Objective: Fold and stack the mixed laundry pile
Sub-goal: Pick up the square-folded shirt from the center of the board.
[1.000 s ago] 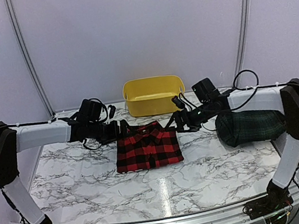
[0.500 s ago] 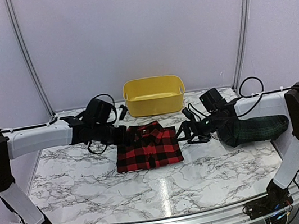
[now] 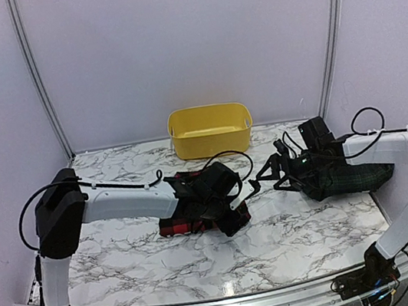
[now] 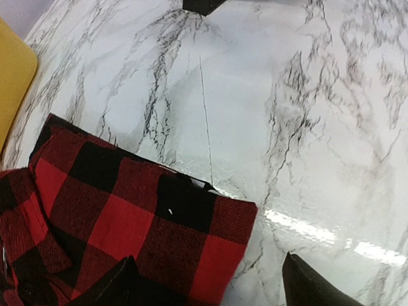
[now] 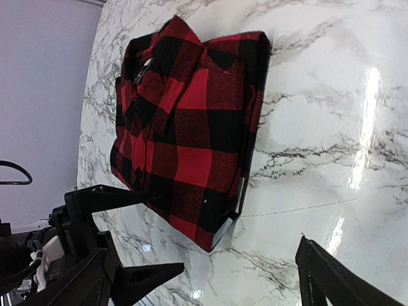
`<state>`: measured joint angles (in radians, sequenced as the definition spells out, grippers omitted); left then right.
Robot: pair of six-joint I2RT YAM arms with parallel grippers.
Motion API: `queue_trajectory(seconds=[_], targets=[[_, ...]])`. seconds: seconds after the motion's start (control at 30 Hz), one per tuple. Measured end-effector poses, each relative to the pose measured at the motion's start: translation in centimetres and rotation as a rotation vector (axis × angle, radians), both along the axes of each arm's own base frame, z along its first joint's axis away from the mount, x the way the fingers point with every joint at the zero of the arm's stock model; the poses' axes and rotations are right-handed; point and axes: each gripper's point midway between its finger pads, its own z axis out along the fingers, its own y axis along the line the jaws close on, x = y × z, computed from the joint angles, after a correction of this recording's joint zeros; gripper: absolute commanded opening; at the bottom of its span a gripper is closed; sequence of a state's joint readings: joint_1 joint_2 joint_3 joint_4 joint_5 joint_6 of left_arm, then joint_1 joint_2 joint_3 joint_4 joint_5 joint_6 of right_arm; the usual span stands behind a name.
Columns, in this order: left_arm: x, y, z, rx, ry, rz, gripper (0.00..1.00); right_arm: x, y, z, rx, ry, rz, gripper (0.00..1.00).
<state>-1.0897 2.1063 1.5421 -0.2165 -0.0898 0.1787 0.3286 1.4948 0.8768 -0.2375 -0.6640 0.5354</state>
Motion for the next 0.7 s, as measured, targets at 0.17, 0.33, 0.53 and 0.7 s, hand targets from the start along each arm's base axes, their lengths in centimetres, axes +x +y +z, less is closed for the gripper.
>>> queue_trajectory(seconds=[0.17,0.33,0.53,0.7], targets=[[0.7,-0.5,-2.2,0.077,-0.055,-0.063,0.52,-1.0,-0.3,-1.5,0.0,0.053,-0.015,0.95],[0.5,-0.8,-3.6,0.13,-0.094,-0.123,0.11,-1.4,-0.6,-2.4,0.002,0.092,-0.046,0.96],[0.5,-1.1,-2.1,0.037,-0.079,-0.116,0.0,-2.0,0.1,-3.4,0.04,0.153,-0.09,0.98],[0.3,-0.6,0.9,-0.088,-0.061,-0.094,0.0,-2.3,2.0,-4.0,0.079,0.191,-0.105,0.99]])
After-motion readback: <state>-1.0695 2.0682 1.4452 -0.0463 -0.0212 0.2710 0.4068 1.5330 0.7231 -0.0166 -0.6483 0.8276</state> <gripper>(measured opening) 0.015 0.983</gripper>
